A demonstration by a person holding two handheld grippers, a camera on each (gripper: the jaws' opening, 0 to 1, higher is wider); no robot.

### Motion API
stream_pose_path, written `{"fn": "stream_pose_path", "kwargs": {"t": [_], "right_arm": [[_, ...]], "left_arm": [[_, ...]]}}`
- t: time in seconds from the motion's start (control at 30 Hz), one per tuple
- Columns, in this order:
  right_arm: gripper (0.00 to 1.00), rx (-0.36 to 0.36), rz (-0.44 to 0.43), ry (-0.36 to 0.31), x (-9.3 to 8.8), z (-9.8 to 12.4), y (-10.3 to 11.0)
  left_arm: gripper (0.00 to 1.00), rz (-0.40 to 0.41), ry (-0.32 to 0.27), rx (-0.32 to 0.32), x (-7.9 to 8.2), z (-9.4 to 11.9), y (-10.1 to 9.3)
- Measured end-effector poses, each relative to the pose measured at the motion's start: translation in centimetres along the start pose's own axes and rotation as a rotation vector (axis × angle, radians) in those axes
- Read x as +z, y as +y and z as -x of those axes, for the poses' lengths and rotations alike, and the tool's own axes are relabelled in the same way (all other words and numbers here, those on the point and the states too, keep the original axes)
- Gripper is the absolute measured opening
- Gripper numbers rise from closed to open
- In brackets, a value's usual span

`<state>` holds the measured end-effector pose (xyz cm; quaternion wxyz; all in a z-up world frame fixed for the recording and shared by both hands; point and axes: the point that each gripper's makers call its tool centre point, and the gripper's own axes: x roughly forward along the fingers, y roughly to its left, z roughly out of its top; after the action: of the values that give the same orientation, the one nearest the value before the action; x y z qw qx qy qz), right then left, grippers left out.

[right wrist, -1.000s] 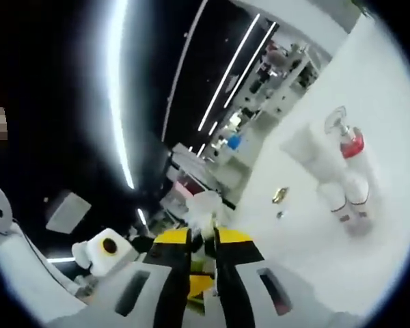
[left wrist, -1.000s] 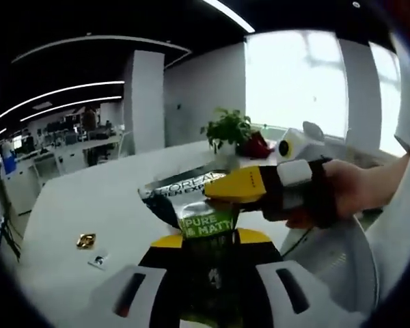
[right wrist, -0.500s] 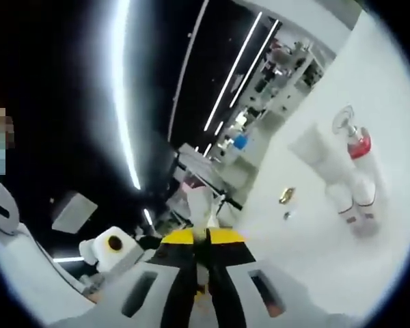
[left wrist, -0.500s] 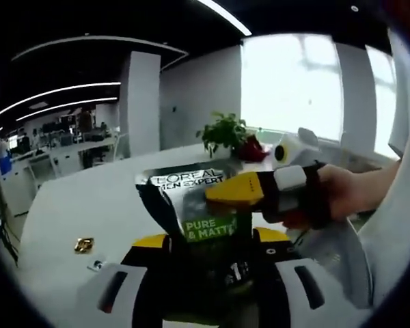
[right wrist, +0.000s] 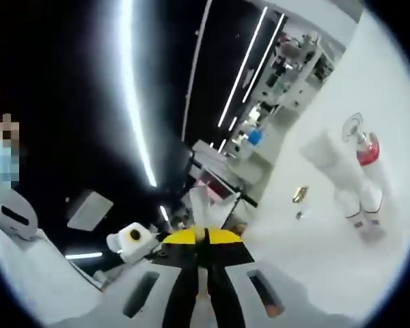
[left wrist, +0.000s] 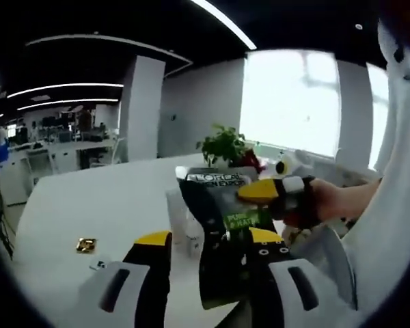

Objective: Arrange the skincare products in the storage area until every visible bottle or jar stands upright without overlapping.

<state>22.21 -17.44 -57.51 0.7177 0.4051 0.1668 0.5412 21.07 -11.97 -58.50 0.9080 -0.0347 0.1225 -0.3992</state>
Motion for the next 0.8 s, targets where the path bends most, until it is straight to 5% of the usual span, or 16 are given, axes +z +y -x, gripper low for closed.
{"fn": "stream_pose_path", "kwargs": {"t": [0.17,0.47,0.73,0.8], "right_arm": [[0.02,0.158,-0.019,0.016,0.4,-0.3,2.9],[0.02,0.270,-0.029,0.011,1.1,-0.7,5.2],[0.02,0.216,-0.038,0.006,1.0,-0.9,4.4],[0.02,0.195,-0.036,-0.010,1.1,-0.8,4.1]], "left_arm": [[0.32,0.183,-0.157,-0.143,2.5,0.5,-1.2],[0.22,0.224,-0.110,-0.324,2.4,0.8,-4.7],[0.16,0.281,-0.114,-0.267,2.0,0.7,-4.1],[0.08,0.326,-0.148,-0.249,2.4,0.9,-3.6]]}}
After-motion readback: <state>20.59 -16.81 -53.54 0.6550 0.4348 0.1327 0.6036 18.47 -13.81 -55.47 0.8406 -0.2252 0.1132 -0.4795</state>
